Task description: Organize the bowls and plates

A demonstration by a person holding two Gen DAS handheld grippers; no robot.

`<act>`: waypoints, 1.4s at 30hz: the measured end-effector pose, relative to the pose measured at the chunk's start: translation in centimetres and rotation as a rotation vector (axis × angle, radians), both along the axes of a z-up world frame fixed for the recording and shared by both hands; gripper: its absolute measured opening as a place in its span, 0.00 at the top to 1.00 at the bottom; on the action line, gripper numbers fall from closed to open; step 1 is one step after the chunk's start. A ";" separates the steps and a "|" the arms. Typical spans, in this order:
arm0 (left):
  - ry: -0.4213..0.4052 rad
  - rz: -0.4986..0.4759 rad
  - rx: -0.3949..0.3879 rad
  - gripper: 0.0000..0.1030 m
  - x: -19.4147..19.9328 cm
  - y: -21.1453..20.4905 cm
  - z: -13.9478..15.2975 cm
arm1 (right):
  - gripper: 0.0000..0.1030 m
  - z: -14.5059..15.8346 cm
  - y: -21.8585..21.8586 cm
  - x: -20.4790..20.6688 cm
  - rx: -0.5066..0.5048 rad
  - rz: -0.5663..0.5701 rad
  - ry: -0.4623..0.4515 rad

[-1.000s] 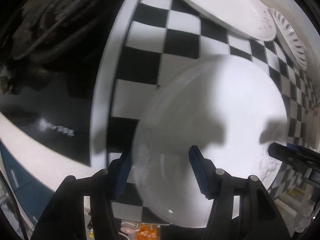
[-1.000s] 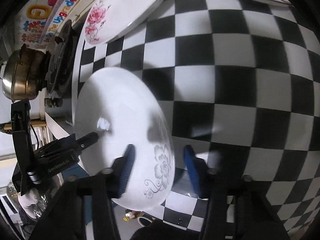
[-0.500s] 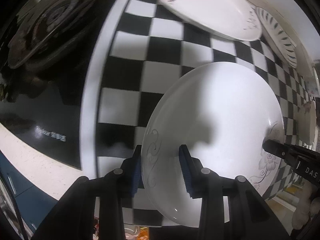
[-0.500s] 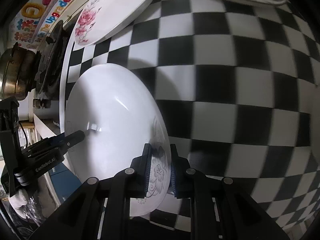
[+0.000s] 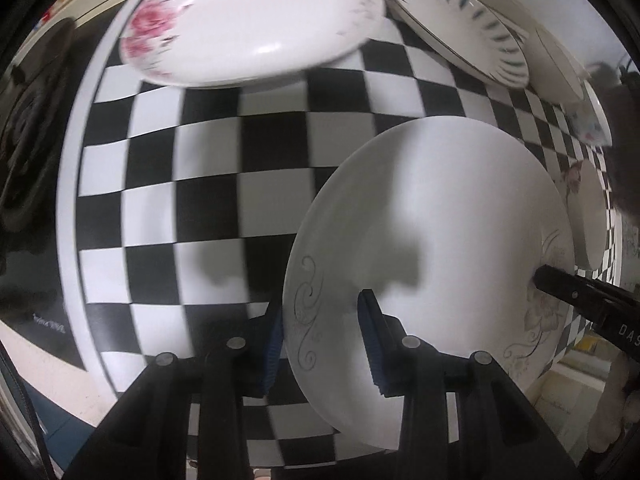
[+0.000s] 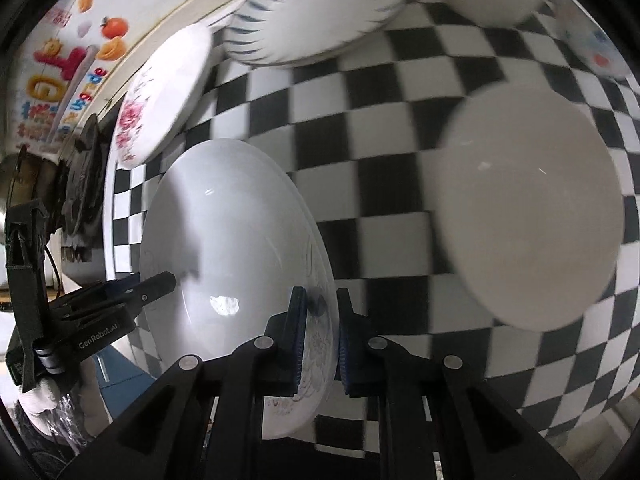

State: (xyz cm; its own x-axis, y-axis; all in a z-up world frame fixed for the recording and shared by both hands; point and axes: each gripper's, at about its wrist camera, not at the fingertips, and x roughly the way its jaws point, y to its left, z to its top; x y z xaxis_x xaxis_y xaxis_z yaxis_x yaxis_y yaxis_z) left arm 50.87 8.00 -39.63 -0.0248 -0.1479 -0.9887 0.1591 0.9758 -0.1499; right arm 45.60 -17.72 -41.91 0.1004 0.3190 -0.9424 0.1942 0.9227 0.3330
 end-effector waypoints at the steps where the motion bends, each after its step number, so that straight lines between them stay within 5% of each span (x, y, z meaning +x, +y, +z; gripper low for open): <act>1: 0.006 -0.002 0.003 0.68 0.9 -0.4 -1.0 | 0.85 -0.3 -0.1 -0.1 -0.001 -0.005 0.004; 17: -0.035 -0.038 0.074 0.68 -1.5 -5.3 -1.3 | 0.74 -2.1 0.9 -0.6 -0.113 0.025 -0.001; 33: -0.018 0.006 0.084 0.68 -1.9 -4.2 -2.9 | 0.71 -1.8 1.9 -0.3 -0.167 0.051 0.037; 42: -0.114 0.068 0.125 0.67 -2.3 -2.2 1.4 | 0.71 0.1 2.4 -0.8 -0.168 0.053 0.029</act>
State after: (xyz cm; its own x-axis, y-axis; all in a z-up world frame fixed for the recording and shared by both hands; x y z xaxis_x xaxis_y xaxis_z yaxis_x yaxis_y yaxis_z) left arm 48.61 5.79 -38.25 0.0939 -0.0215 -0.9953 0.1012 0.9948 -0.0120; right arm 44.77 -15.35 -41.80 0.0593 0.1613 -0.9851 0.1516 0.9739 0.1686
